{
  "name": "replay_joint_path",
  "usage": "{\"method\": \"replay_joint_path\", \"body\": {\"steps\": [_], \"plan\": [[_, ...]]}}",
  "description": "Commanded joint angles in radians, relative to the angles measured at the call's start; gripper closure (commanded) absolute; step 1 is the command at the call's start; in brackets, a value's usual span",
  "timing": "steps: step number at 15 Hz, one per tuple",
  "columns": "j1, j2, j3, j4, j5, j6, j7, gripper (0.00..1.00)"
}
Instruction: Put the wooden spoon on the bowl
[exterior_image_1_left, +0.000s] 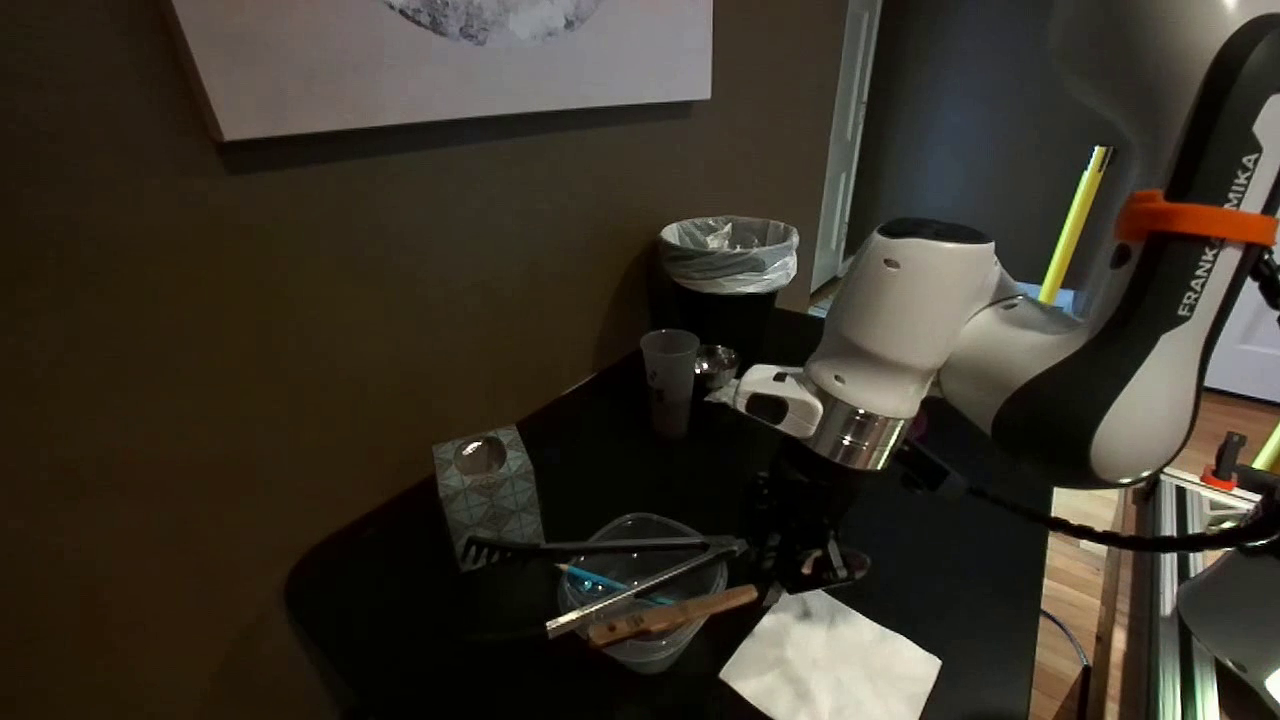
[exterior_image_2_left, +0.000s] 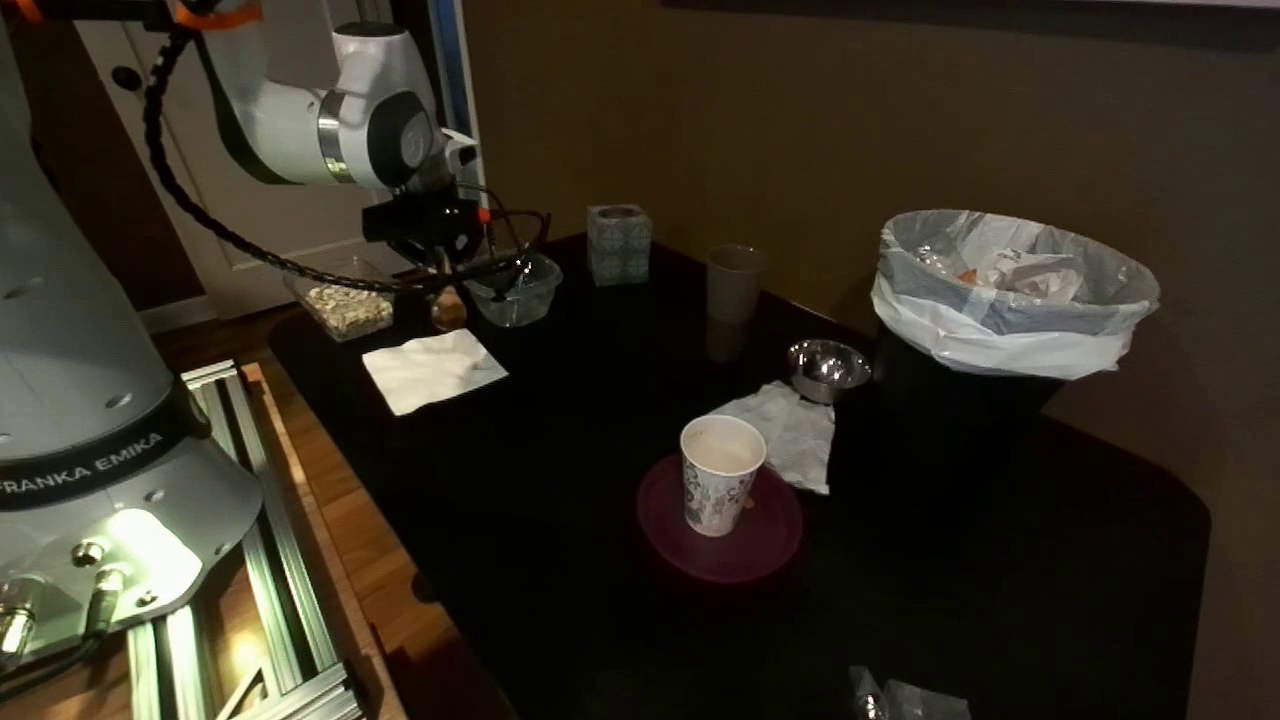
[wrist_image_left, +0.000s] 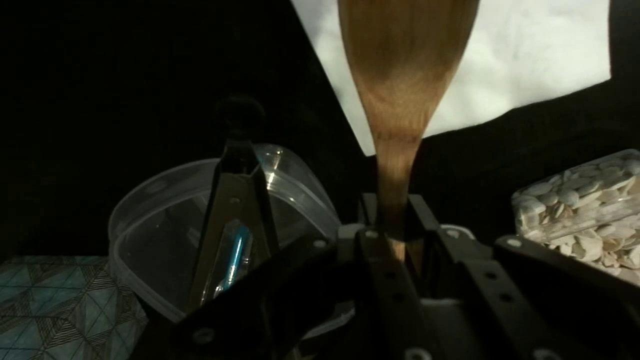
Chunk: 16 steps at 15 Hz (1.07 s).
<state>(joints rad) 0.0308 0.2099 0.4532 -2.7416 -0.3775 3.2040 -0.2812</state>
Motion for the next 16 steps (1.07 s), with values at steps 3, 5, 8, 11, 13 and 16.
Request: {"method": "replay_joint_path", "body": {"steps": [3, 5, 8, 11, 13, 16], "plan": [[-0.138, -0.195, 0.227, -0.038, 0.076, -0.166, -0.005, 0.96], [-0.136, -0.247, 0.265, -0.006, 0.130, -0.212, -0.022, 0.96], [-0.097, -0.338, 0.264, 0.061, 0.183, -0.316, -0.045, 0.96], [-0.048, -0.317, 0.197, 0.088, 0.138, -0.315, -0.013, 0.83], [0.087, -0.332, 0.055, 0.127, 0.104, -0.365, 0.010, 0.83], [0.006, -0.257, 0.130, 0.183, 0.054, -0.356, 0.017, 0.96]]}}
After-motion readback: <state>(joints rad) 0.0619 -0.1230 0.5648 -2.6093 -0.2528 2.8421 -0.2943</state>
